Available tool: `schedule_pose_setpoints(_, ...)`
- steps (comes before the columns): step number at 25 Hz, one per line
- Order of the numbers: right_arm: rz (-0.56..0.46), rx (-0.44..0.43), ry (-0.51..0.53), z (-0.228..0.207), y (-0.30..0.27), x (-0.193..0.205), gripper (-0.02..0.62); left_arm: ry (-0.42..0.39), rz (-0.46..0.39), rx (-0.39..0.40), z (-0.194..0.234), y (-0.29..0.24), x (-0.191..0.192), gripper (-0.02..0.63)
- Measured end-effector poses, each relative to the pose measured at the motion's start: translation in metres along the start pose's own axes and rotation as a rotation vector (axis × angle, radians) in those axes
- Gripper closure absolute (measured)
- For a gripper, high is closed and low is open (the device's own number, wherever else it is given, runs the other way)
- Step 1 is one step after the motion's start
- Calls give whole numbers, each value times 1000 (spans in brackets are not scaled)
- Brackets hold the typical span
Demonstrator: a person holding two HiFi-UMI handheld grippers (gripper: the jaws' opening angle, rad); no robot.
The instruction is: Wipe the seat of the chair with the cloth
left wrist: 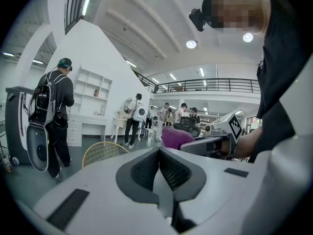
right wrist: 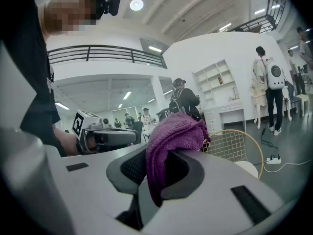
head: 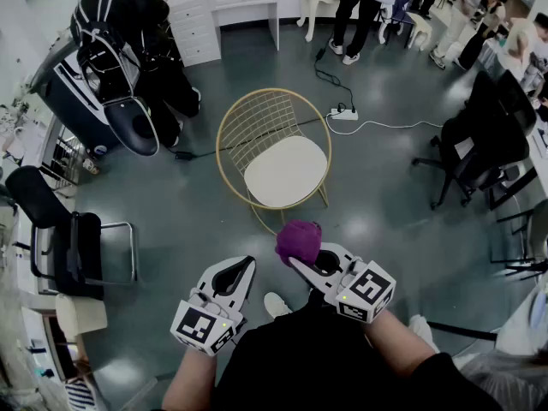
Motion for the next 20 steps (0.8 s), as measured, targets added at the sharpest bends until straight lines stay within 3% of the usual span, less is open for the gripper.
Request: schedule_pose_setpoints(20,-3,37,40,-7,15,1,523,-17,-2,25,-5,-1,3,589)
Point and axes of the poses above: the fingertips, and each gripper's own axes: y backward along the fingers, z to its left, x out of its underside, the point moved 7 cm from there along y, backward along the fingers, and after that the axes turned 12 degrees about y, right-handed, at the moved point
